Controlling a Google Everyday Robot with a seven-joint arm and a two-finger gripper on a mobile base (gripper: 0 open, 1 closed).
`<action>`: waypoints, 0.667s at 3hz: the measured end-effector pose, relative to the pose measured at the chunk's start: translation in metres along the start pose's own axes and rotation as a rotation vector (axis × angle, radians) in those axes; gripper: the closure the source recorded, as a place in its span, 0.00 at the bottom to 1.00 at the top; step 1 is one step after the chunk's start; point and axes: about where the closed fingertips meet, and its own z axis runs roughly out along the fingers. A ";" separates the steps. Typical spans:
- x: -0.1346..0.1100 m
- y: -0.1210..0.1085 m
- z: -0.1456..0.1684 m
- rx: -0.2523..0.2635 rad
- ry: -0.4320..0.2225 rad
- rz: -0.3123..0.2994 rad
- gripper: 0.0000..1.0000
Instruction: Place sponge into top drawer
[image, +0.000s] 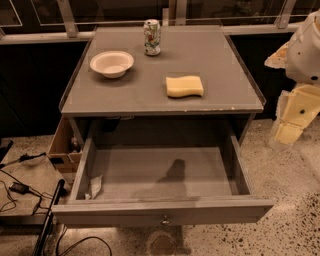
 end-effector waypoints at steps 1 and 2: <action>0.000 -0.003 -0.001 0.018 0.001 0.006 0.00; 0.000 -0.023 0.005 0.073 -0.026 0.060 0.00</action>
Offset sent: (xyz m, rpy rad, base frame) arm 0.0524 -0.0131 -0.0019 0.0654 -0.1337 -0.1358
